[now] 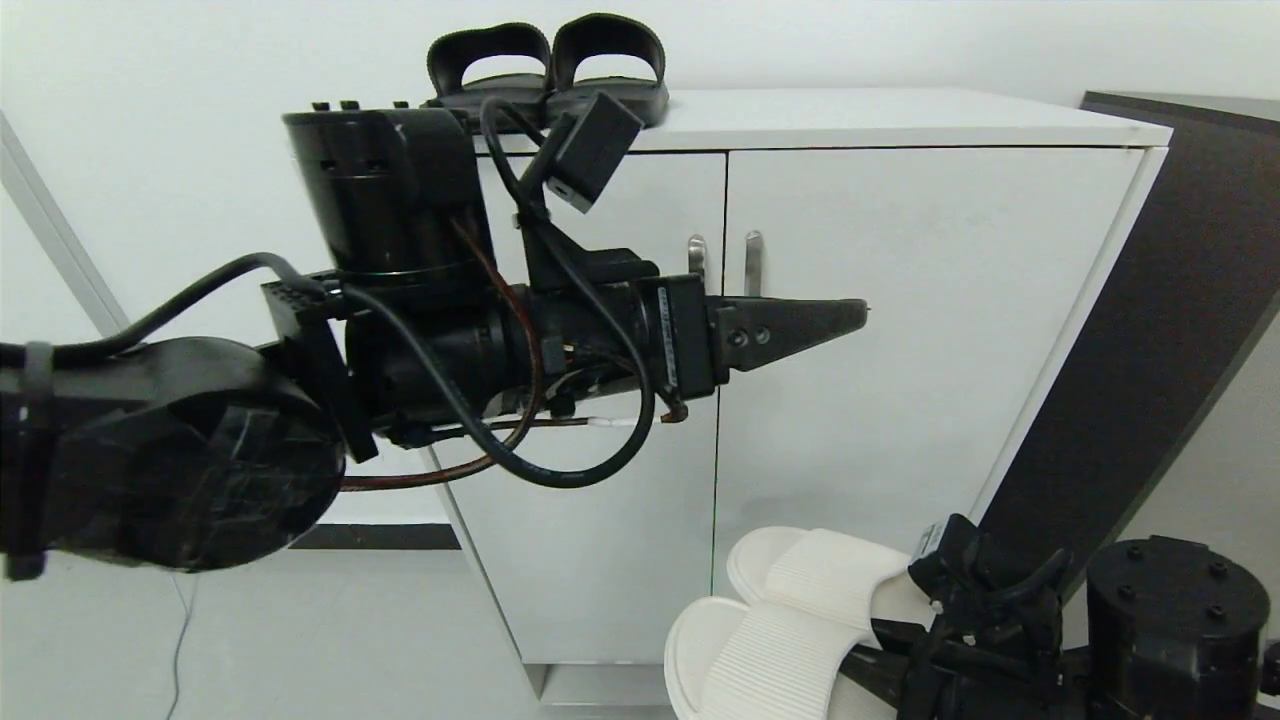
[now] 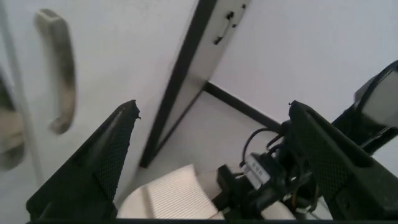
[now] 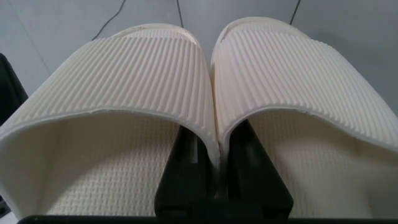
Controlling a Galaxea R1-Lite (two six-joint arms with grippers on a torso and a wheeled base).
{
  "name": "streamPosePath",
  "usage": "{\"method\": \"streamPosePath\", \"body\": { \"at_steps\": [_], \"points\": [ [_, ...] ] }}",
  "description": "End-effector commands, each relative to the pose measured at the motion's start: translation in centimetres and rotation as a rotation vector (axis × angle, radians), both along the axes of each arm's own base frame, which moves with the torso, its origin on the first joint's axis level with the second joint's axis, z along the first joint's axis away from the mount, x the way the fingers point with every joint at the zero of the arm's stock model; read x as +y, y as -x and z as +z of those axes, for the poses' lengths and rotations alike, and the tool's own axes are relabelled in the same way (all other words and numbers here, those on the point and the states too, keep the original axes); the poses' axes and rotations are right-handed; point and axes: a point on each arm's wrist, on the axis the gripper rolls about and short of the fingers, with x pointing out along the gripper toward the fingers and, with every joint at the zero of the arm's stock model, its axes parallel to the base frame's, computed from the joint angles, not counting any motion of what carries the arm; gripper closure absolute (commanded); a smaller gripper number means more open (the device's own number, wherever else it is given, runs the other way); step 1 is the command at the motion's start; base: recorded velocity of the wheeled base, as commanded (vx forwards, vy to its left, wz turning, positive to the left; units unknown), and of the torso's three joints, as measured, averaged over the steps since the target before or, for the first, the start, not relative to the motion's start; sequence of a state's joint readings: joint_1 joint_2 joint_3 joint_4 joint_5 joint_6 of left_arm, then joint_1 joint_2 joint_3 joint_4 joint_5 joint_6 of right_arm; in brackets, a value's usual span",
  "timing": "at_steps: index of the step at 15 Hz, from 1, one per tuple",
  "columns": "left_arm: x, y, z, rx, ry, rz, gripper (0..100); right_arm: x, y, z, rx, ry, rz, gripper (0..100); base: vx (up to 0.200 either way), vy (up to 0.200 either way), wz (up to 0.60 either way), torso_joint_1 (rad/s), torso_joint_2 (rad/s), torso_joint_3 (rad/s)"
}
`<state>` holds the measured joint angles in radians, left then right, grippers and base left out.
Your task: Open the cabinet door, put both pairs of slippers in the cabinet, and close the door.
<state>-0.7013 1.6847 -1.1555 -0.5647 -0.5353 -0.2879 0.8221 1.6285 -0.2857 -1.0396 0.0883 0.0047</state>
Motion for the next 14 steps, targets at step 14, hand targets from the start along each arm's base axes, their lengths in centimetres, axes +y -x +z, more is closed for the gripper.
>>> {"method": "streamPosePath", "body": {
  "at_steps": [14],
  "points": [
    [-1.2, -3.9, -0.7, 0.002, -0.01, 0.234, 0, 0.0, 0.0, -0.2, 0.007, 0.007, 0.001, 100, 0.0, 0.0, 0.0, 0.0, 0.0, 0.0]
  ]
}}
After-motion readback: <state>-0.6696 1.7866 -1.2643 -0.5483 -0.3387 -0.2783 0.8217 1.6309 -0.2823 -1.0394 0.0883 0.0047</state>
